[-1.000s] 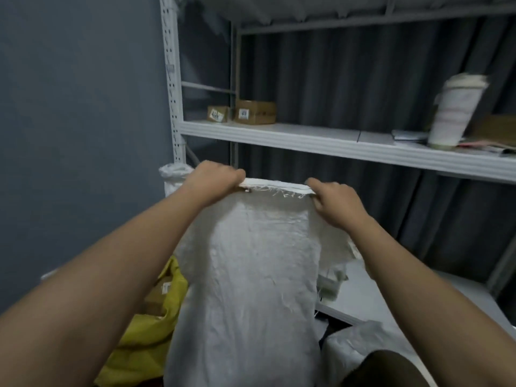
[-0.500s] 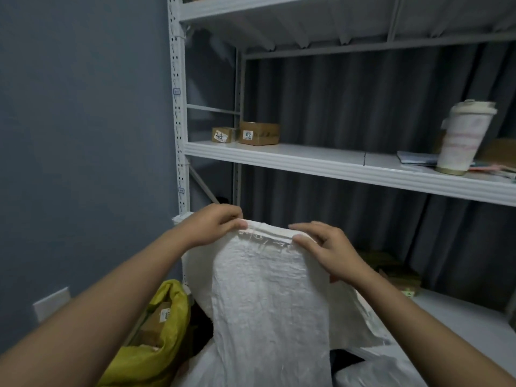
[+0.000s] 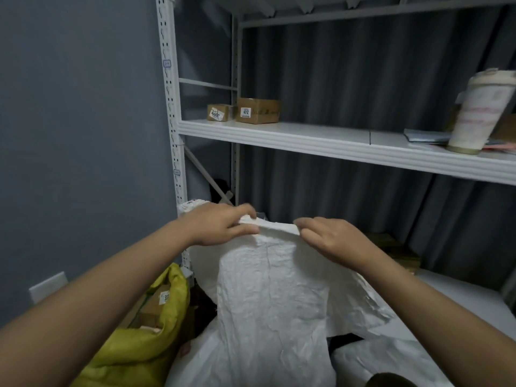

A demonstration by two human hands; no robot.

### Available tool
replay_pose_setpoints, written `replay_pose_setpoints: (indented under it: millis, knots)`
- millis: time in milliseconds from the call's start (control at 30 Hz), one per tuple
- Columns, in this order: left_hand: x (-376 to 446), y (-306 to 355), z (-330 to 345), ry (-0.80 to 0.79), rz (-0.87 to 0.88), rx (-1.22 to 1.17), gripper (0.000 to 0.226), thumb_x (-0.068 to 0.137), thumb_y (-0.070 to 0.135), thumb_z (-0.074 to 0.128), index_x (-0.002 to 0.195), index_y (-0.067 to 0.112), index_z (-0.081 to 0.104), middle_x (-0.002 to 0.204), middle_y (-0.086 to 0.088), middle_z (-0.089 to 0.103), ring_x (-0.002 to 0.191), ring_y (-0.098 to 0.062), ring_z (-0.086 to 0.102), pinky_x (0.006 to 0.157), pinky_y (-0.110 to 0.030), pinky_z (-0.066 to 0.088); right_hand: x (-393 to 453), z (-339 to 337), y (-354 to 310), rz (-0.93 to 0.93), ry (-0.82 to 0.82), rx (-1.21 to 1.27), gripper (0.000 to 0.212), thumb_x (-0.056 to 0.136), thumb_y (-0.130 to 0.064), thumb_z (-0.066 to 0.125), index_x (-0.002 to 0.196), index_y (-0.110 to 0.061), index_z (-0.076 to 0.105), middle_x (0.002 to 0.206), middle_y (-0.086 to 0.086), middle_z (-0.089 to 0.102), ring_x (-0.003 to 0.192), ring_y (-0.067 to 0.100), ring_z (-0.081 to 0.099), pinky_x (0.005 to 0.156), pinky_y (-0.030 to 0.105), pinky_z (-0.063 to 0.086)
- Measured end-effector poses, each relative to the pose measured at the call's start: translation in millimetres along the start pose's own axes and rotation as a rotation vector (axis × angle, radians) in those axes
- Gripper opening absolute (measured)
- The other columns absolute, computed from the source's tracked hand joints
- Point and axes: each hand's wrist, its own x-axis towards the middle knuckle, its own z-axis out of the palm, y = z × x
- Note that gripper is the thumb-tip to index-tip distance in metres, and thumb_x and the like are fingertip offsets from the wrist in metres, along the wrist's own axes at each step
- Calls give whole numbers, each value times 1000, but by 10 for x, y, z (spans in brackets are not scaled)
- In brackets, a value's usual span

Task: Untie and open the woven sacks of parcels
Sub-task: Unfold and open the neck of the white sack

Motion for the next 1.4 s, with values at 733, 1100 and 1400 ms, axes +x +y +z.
replay_pose_setpoints:
  millis: [733, 1100, 1400]
  knots:
    - [-60, 89, 306, 554, 276, 296, 25, 88, 38, 46, 87, 19, 62, 80, 2, 60, 75, -21, 59, 68, -30, 35, 418, 17, -514, 626, -6, 788, 17, 90, -32, 61, 92, -17, 69, 75, -11, 63, 69, 8, 54, 64, 29, 42]
    - [76, 449, 601, 398, -874, -1364, 20, 94, 21, 57, 102, 4, 63, 82, -6, 65, 76, -19, 63, 58, -26, 54, 414, 335, -1181, 541, -33, 418, 13, 85, -26, 53, 77, -16, 51, 72, -2, 55, 69, 18, 53, 53, 29, 37]
    - [-366, 472, 584, 135, -510, -1240, 9, 93, 8, 56, 88, 10, 63, 76, -1, 63, 64, -4, 60, 55, -14, 44, 365, 157, -632, 467, -137, 375, 46, 89, -18, 55, 135, -19, 50, 138, 2, 47, 134, 21, 32, 110, 38, 19]
